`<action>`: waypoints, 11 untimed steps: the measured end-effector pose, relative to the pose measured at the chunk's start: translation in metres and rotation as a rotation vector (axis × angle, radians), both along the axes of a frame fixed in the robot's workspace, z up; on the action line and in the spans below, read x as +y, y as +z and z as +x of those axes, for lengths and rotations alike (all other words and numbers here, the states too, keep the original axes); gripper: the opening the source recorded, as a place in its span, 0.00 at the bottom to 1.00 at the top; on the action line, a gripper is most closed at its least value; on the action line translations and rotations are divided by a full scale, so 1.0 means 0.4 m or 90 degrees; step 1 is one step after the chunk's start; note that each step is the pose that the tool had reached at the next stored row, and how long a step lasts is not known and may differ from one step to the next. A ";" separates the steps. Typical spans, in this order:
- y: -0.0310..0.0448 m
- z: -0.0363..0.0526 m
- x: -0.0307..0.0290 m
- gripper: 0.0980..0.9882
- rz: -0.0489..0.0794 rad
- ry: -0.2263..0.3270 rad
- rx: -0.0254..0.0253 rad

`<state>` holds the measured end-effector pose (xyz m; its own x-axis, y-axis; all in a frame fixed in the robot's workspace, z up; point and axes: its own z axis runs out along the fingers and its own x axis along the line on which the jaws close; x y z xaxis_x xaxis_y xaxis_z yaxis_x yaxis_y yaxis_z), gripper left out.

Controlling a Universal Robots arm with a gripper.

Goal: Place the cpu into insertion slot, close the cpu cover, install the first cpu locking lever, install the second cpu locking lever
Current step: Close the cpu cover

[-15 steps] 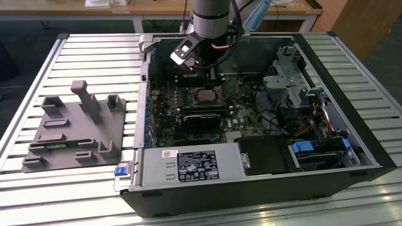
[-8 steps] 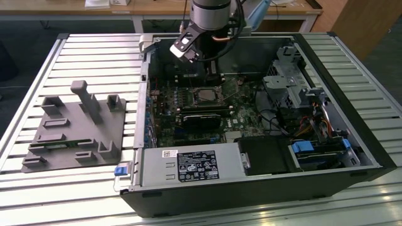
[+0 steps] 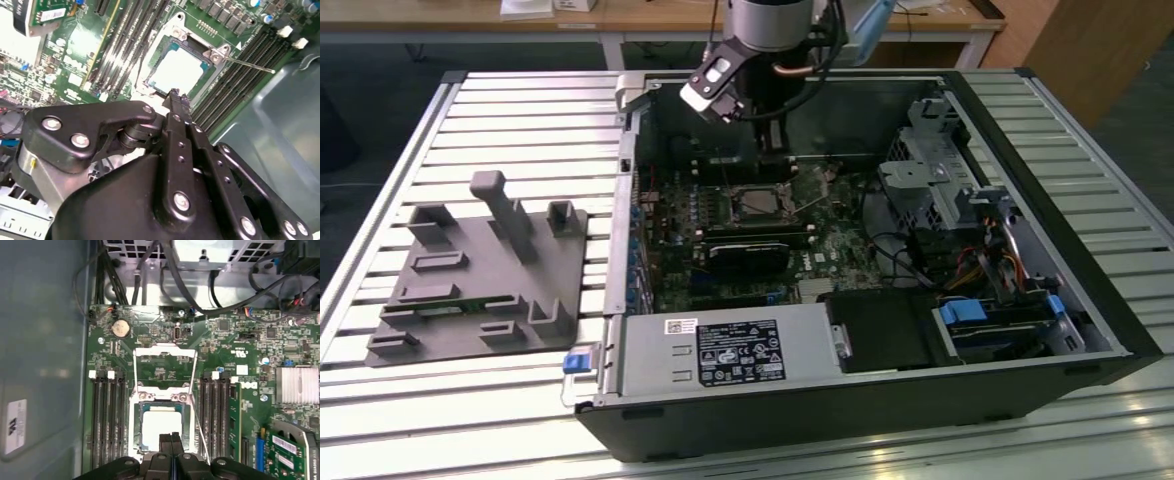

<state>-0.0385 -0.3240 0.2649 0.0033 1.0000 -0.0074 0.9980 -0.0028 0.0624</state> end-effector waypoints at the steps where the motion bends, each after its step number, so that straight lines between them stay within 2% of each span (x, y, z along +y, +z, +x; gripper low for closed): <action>1: 0.000 0.000 -0.002 0.02 0.000 -0.001 0.0000; 3: 0.000 0.006 -0.003 0.02 0.002 -0.001 0.0001; 5: -0.001 0.022 -0.003 0.02 0.007 0.001 0.0008; 8: -0.004 0.039 -0.003 0.02 0.007 0.011 0.0011; 11: -0.010 0.042 -0.003 0.02 0.007 0.035 0.0012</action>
